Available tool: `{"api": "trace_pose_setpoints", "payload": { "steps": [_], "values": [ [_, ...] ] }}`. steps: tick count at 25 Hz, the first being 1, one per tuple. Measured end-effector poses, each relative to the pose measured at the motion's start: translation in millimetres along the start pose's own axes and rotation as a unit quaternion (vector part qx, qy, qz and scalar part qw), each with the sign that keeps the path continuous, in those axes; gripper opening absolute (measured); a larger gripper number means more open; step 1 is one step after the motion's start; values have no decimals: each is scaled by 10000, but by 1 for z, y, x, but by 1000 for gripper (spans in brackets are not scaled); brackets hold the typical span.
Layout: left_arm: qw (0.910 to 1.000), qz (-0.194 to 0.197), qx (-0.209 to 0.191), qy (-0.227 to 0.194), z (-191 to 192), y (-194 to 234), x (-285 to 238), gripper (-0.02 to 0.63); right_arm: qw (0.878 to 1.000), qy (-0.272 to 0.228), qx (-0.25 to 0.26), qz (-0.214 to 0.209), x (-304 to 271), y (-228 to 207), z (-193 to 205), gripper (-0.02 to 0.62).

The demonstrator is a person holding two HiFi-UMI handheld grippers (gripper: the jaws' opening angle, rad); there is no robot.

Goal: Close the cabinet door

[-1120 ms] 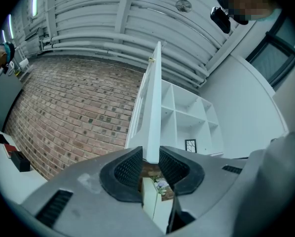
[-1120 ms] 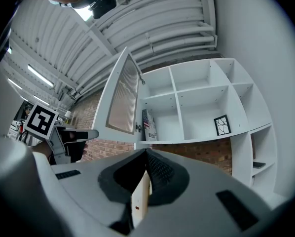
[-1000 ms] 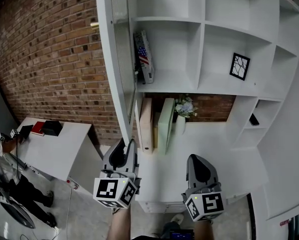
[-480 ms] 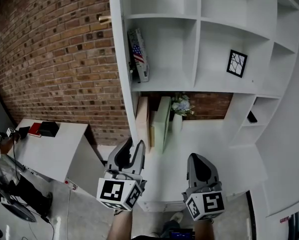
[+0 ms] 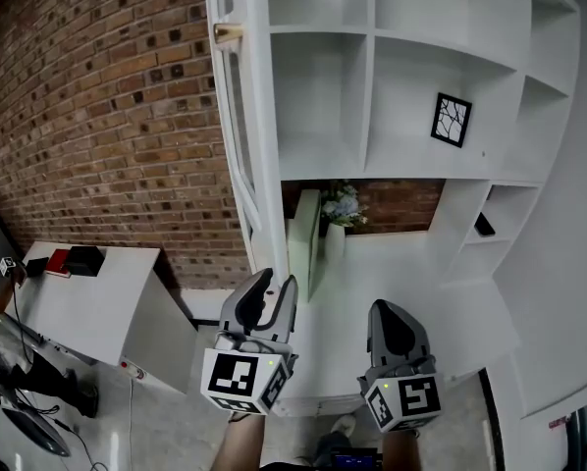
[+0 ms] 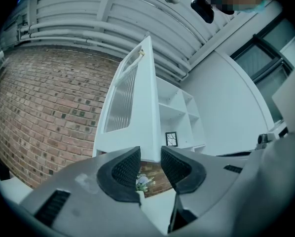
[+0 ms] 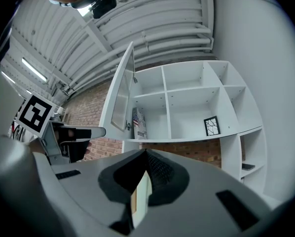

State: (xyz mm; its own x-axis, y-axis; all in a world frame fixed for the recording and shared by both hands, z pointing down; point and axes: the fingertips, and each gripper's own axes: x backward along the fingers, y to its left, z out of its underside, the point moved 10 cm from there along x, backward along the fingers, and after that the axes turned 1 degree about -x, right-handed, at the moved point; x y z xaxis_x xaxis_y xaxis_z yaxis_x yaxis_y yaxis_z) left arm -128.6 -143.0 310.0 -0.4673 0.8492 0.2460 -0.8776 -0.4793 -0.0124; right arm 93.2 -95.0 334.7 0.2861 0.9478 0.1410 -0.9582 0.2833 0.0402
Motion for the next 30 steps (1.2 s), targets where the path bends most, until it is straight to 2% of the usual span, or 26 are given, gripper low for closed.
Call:
{"api": "trace_pose_setpoints", "payload": {
  "steps": [7,12,22,24,25,27,30],
  "values": [
    [9994,327,-79,67,2,-13,-21,133,9998,-7,14,187,1,-17,2,1],
    [9972,608,-394,165,7,-23,-43,132,9995,38,40,303,-3,-27,6,0],
    [9934,991,-534,225,15,-37,-98,117,9979,137,35,635,-19,-58,14,0],
    [9938,958,-537,195,15,-37,-109,117,9978,151,47,650,-26,-63,14,0],
    [9952,816,-520,130,15,-35,-113,117,9977,152,55,654,-29,-65,14,0],
    [9981,449,-431,18,14,-22,-120,18,9978,144,64,644,-39,-71,13,0],
    [9982,517,-93,286,21,-3,-137,18,9981,150,79,589,-54,-77,12,1]
  ]
}}
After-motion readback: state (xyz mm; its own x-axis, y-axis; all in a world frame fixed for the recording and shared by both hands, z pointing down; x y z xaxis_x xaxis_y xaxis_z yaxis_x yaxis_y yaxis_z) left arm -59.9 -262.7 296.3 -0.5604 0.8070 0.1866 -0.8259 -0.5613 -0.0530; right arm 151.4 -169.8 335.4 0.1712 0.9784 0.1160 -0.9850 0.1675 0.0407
